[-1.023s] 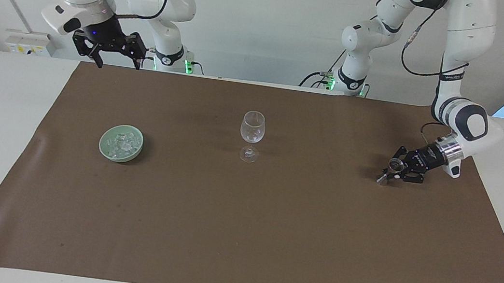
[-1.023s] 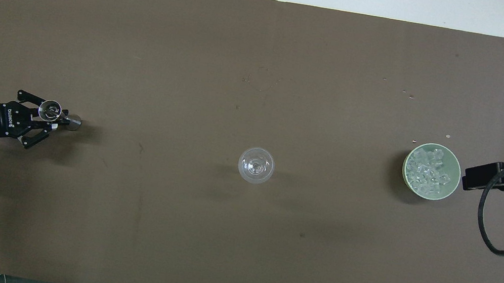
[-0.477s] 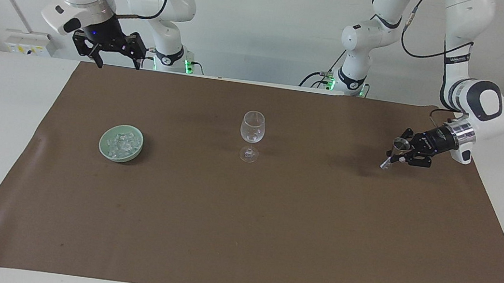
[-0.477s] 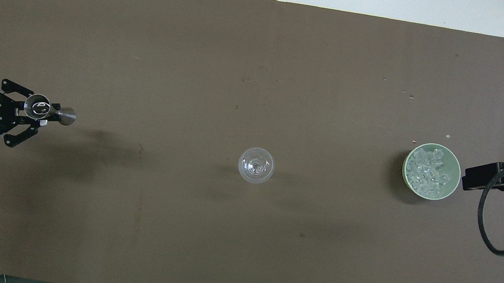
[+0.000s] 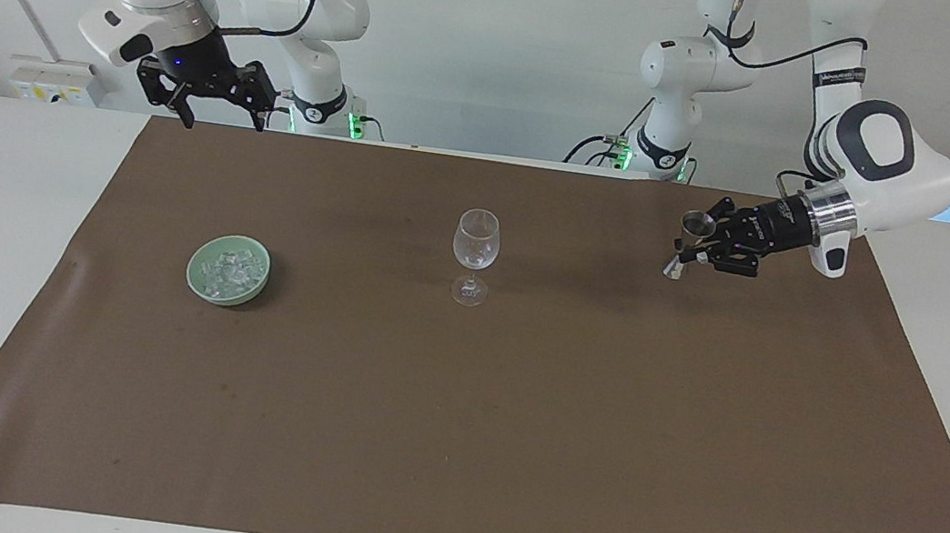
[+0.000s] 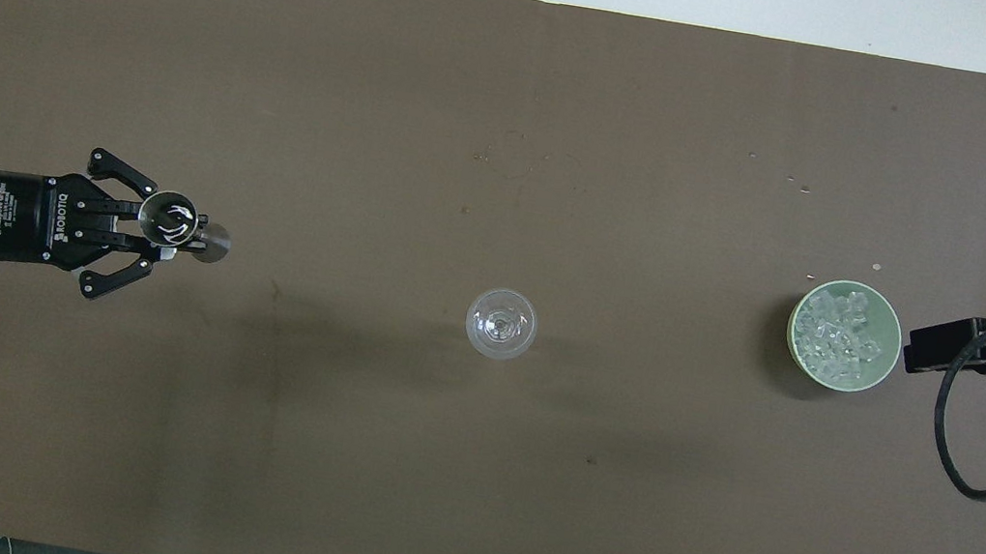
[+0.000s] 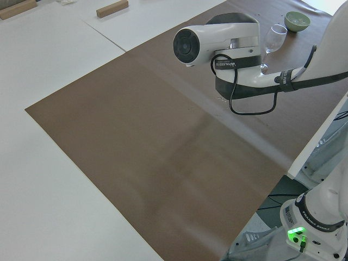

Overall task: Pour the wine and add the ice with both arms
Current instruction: 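Carry the jigger with the left gripper to the clear glass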

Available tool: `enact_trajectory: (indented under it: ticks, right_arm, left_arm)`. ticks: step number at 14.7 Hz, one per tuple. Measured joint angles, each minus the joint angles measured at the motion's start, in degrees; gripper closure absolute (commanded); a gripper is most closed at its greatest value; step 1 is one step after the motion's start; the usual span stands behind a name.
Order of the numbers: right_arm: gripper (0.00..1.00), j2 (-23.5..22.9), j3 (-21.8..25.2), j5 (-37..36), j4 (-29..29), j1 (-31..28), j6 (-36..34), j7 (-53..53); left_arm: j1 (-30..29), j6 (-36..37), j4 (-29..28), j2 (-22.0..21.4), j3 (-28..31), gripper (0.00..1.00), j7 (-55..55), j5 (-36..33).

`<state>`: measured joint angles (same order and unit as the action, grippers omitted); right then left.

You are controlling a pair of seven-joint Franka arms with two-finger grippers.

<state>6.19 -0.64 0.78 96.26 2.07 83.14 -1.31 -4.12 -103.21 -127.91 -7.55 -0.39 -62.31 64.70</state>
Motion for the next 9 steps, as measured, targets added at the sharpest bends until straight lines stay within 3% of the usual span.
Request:
enact_trajectory:
  ticks: [5,9]
  right_arm:
    - [0.0,0.0,0.0,0.0,0.1,0.0,0.0,0.0]
    - [0.0,0.0,0.0,0.0,0.1,0.0,0.0,0.0]
  left_arm:
    - [12.2,-10.9,0.0,-2.4,-1.2,1.0,-9.6,0.0]
    - [15.4,-20.3,0.0,-2.3,-6.8,1.0,-14.2,-1.4]
